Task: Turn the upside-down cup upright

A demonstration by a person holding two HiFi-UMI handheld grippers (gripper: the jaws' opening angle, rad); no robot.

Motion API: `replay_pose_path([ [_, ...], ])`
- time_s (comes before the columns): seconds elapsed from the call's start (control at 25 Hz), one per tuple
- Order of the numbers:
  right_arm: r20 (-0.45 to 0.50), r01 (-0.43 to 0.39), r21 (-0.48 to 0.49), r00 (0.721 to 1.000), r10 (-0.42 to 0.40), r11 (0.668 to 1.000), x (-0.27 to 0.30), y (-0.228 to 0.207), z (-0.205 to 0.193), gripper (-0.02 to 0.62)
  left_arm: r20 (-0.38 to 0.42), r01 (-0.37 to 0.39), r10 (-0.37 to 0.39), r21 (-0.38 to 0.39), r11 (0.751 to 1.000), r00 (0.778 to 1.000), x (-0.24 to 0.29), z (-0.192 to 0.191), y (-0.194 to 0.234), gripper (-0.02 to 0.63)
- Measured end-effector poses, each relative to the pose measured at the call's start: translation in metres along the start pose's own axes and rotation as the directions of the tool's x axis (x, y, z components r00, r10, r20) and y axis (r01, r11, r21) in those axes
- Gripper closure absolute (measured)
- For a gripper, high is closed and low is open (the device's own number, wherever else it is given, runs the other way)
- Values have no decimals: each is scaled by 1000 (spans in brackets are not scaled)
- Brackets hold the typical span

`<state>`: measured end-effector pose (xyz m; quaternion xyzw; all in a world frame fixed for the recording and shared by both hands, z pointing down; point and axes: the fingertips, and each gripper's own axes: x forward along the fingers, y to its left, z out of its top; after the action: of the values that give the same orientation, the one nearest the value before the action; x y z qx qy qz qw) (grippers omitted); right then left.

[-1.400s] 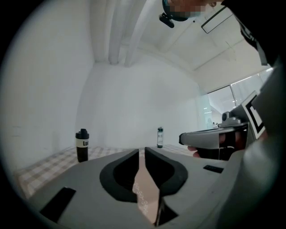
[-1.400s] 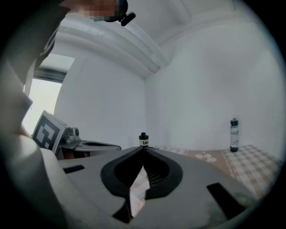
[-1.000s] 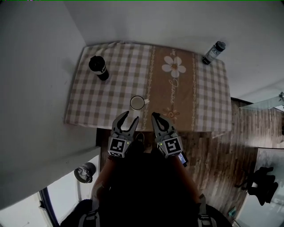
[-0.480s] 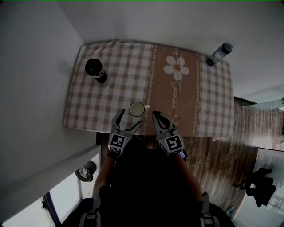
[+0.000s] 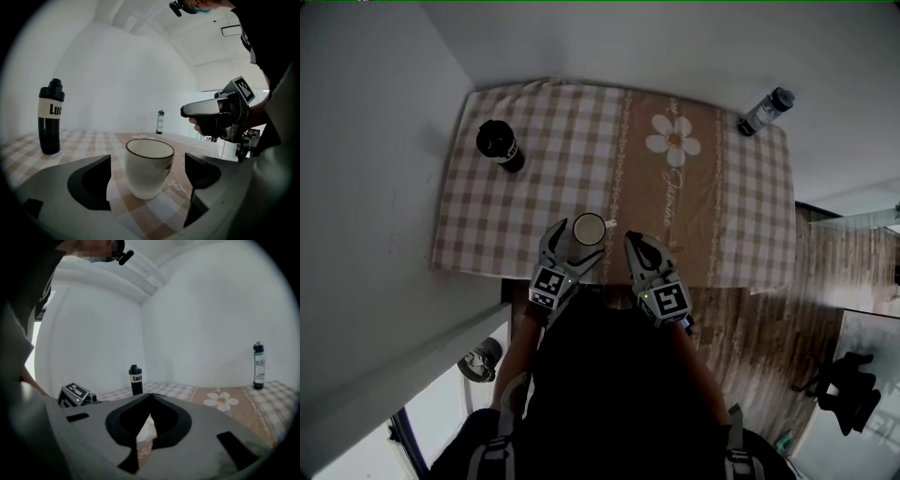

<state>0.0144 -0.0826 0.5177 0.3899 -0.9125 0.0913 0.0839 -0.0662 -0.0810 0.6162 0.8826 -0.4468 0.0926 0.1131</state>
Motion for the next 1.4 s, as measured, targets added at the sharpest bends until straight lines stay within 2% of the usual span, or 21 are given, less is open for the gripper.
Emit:
replay_pose_path([
  [0.12,2,3,-8,1000,-3,1000,0,0,2,588,7,27,-27,-31,999,1000,9,-5,-3,107],
  [0.4,-5,10,-12,1000,-10,1000,-2,-3,0,588,3,45,-45,7,999,999,27,0,-7,106],
  [0.56,-7,14,-15,1000,-14,1000,-2,-5,-2,588,-28,73,-73,7,997,997,34,8,-14,101],
  [1.4,-18,18,-14,1000,-19,1000,-9,-11,-6,589,-31,55,-54,16,998,998,56,2,-10,122],
])
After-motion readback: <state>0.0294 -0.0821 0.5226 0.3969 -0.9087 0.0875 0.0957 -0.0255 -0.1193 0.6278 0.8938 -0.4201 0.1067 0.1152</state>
